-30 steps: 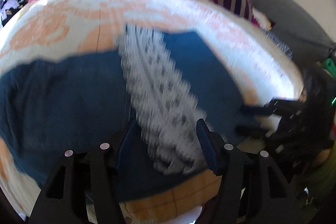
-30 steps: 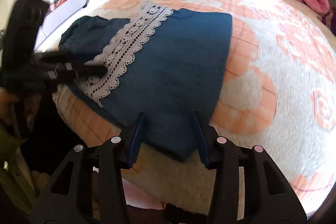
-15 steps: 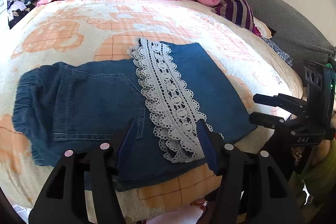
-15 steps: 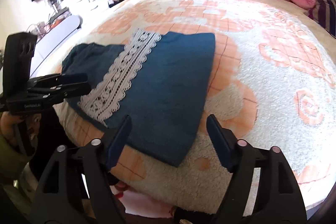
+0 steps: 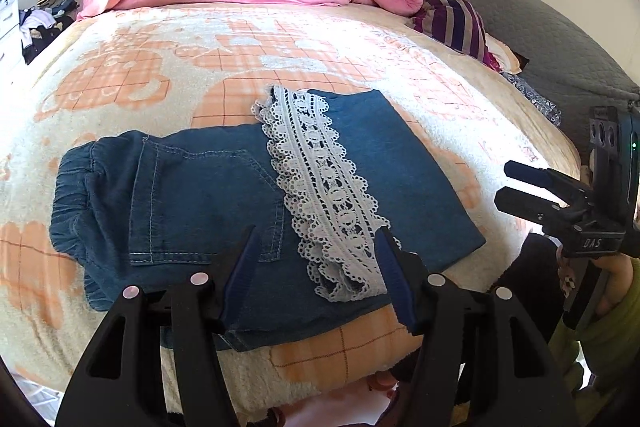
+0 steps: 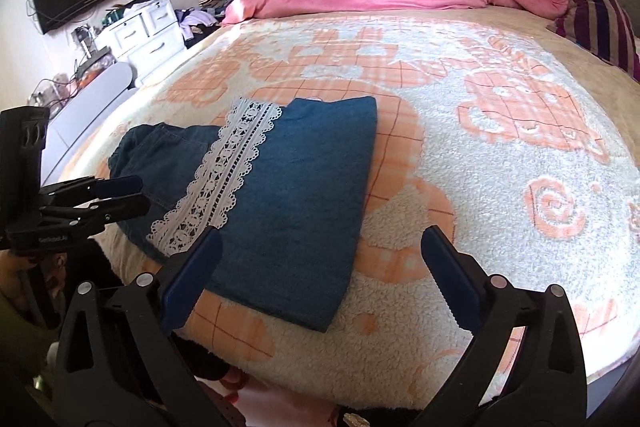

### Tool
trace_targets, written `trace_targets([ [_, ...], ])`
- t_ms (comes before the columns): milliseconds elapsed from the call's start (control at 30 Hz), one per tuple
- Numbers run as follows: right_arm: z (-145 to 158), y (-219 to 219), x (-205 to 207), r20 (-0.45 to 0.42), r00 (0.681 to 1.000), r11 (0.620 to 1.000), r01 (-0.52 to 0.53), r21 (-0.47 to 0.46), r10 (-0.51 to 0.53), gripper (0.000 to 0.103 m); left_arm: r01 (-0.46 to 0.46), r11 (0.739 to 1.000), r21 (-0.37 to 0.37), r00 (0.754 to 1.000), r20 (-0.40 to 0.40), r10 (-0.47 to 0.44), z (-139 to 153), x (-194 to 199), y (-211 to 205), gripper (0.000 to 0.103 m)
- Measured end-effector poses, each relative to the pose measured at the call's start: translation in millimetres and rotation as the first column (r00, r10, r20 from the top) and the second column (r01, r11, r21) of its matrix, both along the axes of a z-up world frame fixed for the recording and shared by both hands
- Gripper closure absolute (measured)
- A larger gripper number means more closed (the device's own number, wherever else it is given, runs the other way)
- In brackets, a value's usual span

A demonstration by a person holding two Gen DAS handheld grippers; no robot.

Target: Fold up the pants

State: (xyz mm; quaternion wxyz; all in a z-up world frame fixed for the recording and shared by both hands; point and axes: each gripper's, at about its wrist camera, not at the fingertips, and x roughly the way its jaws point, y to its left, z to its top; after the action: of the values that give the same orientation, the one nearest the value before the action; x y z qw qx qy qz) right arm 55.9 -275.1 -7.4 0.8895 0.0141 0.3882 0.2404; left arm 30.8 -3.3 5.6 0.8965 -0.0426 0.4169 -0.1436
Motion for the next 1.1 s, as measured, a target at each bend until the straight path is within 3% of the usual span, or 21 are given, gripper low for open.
trace_targets([
  [67, 0.5, -0.8, 0.0, 0.002, 1.0, 1.0, 0.006, -0.003, -0.006, 0.009, 0.007, 1.0, -0.002, 1.0, -0.003, -0.007, 0.8, -0.7, -1.2, 0.045],
  [167, 1.8, 0.7, 1.3, 0.003, 1.0, 1.0, 0.009, -0.005, -0.009, 0.009, -0.008, 1.0, 0.011, 1.0, 0.005, 0.008, 3.3, -2.7, -0.5, 0.004],
  [400, 20.5, 23.0, 13.9, 0.043, 0.998, 0.999, -0.038, 0.0, 0.038, 0.009, -0.048, 0.999, 0.012, 0.998, 0.043, 0.047, 14.8, -10.4, 15.7, 0.005],
  [533, 34.7, 56.2, 26.9, 0.061, 0.988, 0.99, -0.141, -0.004, 0.141, 0.009, -0.099, 0.995, 0.019, 0.994, 0.046, 0.098, 16.0, -14.9, 34.7, 0.005],
  [867, 52.9, 152.8, 47.2, 0.082, 0.918, 0.921, -0.382, -0.081, 0.388, 0.009, -0.234, 0.972, 0.032, 0.972, -0.021, 0.235, -3.0, -37.1, 93.4, 0.005],
  [1100, 45.3, 214.5, 46.7, 0.057, 0.855, 0.845, -0.497, -0.195, 0.516, 0.009, -0.296, 0.95, -0.102, 0.951, -0.124, 0.283, -29.7, -48.4, 128.3, 0.005],
])
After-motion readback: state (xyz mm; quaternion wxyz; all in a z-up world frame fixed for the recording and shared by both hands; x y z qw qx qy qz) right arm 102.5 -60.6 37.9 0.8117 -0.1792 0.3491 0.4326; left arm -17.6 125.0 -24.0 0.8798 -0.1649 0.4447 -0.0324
